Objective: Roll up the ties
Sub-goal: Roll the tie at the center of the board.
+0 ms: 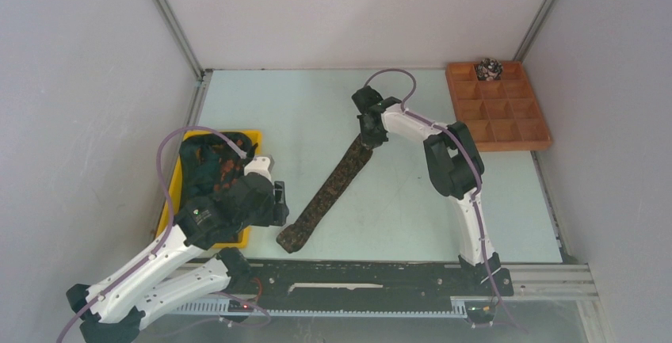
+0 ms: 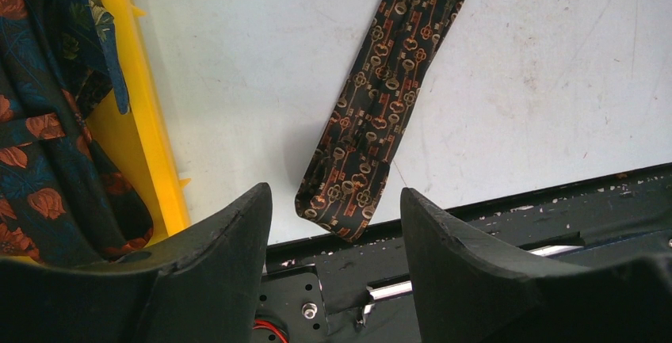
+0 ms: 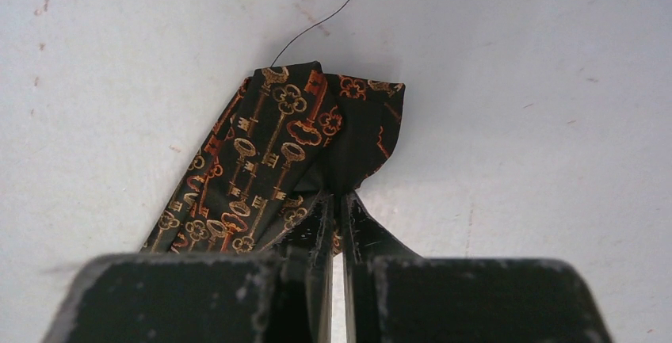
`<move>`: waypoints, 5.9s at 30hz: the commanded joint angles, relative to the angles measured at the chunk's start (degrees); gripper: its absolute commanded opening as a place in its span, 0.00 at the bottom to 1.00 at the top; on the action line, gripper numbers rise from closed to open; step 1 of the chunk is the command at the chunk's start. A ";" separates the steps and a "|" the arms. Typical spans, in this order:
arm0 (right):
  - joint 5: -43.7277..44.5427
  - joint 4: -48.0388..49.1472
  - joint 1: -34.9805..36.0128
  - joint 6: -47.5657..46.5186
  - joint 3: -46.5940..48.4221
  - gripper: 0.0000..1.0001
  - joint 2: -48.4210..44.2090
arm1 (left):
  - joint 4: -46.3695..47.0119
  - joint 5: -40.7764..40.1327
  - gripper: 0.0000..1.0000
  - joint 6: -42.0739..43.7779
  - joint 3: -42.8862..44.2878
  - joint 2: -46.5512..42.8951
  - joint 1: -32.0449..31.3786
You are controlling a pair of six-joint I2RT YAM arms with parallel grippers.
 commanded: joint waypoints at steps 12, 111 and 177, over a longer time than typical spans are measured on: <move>3.20 -0.20 -11.47 -10.99 9.25 0.03 4.72 | 0.70 -5.63 0.67 -1.46 1.21 1.57 -0.26; -36.81 37.52 15.18 0.77 -42.68 0.47 -31.96 | 28.70 11.10 0.59 -1.26 -8.73 18.82 17.76; -50.52 48.55 11.13 8.09 -38.06 0.17 -10.58 | 58.90 12.38 0.59 -21.07 -29.41 15.39 7.76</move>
